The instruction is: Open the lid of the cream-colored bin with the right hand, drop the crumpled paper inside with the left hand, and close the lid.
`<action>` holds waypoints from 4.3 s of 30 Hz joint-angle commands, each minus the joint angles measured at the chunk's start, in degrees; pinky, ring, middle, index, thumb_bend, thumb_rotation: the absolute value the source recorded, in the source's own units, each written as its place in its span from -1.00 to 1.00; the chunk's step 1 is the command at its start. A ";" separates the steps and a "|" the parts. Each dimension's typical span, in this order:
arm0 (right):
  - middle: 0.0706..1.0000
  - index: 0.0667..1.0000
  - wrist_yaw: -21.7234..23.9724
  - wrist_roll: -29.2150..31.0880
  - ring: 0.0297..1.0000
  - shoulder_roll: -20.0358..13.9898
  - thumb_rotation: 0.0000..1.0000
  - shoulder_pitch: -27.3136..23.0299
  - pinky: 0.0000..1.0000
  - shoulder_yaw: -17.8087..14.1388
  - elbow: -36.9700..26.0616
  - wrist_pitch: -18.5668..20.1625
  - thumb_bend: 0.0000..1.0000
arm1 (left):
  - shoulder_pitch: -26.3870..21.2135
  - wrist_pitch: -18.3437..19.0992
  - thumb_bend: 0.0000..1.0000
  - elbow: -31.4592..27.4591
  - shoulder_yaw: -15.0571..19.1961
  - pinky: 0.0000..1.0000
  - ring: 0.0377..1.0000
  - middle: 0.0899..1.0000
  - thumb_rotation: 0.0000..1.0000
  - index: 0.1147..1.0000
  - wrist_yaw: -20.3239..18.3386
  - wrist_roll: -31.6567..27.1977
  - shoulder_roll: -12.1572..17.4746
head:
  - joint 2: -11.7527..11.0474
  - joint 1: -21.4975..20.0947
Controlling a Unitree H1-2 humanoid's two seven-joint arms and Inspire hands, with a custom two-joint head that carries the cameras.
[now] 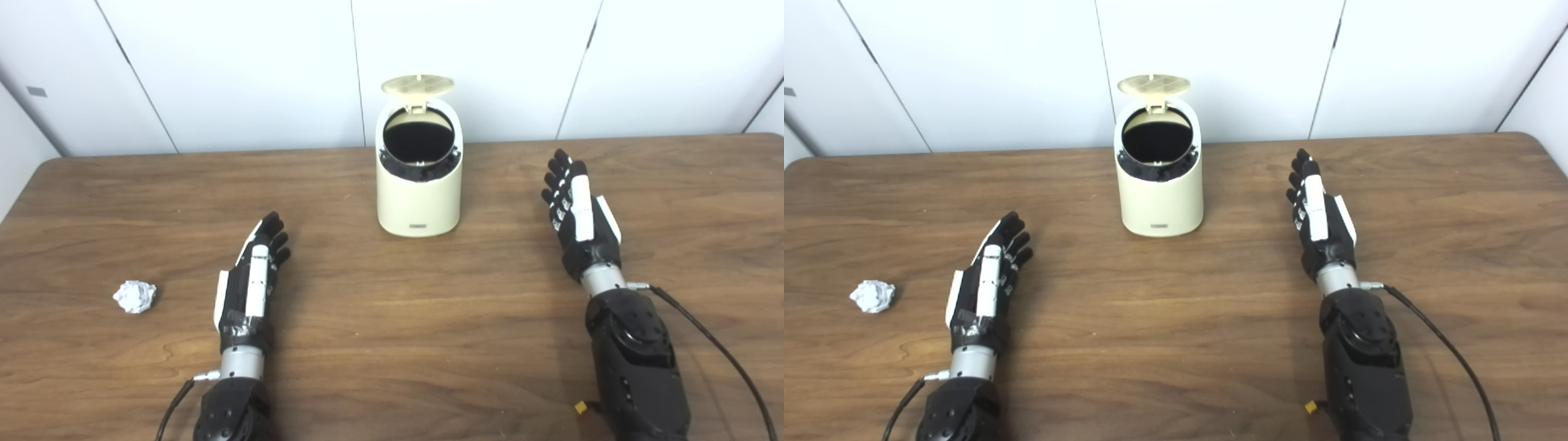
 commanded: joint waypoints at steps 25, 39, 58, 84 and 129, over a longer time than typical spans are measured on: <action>1.00 0.98 -0.42 2.76 1.00 -3.74 1.00 4.05 1.00 0.92 -4.14 -3.60 0.07 | -0.33 -0.39 -0.16 -2.00 -0.06 0.88 0.88 0.89 0.77 0.91 -0.67 -0.69 0.31 | 1.88 8.63; 1.00 0.99 1.47 6.43 1.00 -6.15 1.00 4.08 1.00 -0.44 -2.20 -4.01 0.15 | -0.36 -2.79 -0.18 -0.38 -2.31 0.87 0.85 0.85 0.75 0.87 0.72 1.72 -2.21 | 0.28 19.06; 1.00 0.97 -1.07 6.95 1.00 -4.92 1.00 4.27 1.00 -0.16 -10.58 5.06 0.08 | -2.05 -3.28 -0.12 2.14 -3.43 0.81 0.81 0.82 0.57 0.86 2.60 4.49 -2.57 | -2.40 22.52; 1.00 0.99 0.56 8.05 1.00 -5.69 1.00 3.48 1.00 0.23 -9.00 4.71 0.13 | -11.29 21.55 0.37 -20.56 1.10 0.71 0.73 0.76 -0.35 0.80 -0.25 15.48 13.67 | -2.52 23.25; 0.97 0.89 0.87 11.15 1.00 -5.45 1.00 2.77 1.00 -1.02 -8.03 7.09 0.16 | -3.33 24.40 0.87 -19.47 5.15 0.30 0.59 0.64 -0.84 0.57 -39.66 60.20 37.38 | -1.85 25.54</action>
